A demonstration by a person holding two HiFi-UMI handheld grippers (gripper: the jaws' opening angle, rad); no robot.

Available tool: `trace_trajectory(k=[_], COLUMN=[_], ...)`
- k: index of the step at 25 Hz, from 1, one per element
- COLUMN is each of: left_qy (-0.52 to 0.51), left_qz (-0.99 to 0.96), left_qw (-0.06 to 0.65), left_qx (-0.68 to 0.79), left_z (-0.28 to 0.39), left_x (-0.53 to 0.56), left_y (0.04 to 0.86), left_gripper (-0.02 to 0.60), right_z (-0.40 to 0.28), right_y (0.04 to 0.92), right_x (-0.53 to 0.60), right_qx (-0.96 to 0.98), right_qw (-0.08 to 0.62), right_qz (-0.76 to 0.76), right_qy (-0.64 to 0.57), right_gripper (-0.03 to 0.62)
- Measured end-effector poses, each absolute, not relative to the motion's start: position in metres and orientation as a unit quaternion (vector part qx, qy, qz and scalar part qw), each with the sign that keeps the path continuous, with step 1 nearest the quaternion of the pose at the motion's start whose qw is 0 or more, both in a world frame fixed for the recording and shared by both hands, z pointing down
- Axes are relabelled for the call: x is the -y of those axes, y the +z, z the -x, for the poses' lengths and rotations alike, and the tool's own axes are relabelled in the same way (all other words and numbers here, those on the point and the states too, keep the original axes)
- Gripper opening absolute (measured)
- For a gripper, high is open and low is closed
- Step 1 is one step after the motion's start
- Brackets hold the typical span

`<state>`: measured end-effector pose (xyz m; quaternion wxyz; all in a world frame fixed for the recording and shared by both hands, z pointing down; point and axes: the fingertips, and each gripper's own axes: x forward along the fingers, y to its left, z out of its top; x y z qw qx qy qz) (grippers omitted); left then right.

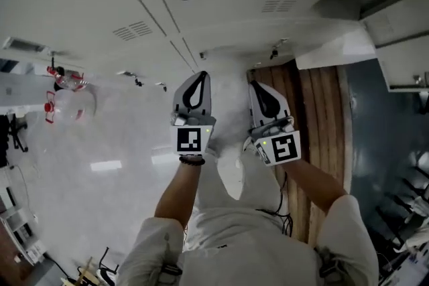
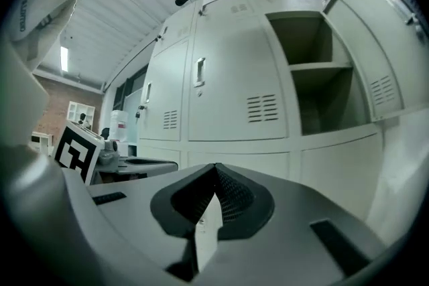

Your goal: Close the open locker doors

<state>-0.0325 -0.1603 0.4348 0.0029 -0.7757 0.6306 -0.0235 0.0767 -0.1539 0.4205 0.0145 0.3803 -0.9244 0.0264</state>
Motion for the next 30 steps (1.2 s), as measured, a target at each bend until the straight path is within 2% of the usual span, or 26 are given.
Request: trace_trajectory(k=[10,17,22,27,30], left_qy=[0.01,0.002,-0.005,-0.02,-0.03], left_qz=[0.881,0.932,0.944,0.948,0.947], left_qw=[0.015,0.015,0.022,0.029,0.026], left_qx=[-0.473,-0.362,-0.329,-0.315,-0.318], left_z=[-0.256,-0.431,-0.502,-0.54,-0.554], left_x=[0.2,0.201,0.212,0.226,0.236], left_y=[0.342,0.32,0.312,0.311,0.313], left_gripper=[0.005,0.005,0.005,0.006,0.091], right_z=[-0.309,-0.452,-0.526,-0.559,-0.565], right_y=[0.32,0.299,0.295,0.291,0.289], right_x=[0.176,0.174,0.175,0.182,0.187], right_qx=[0.864,0.813,0.777,0.766,0.766], right_qw=[-0.022,-0.024,-0.037,-0.048,-0.048], right_qz=[-0.502,-0.582,-0.629,-0.642,-0.641], right_qy=[-0.001,-0.008,-0.001,0.002,0.0], right_gripper=[0.011,0.011,0.011,0.011,0.011])
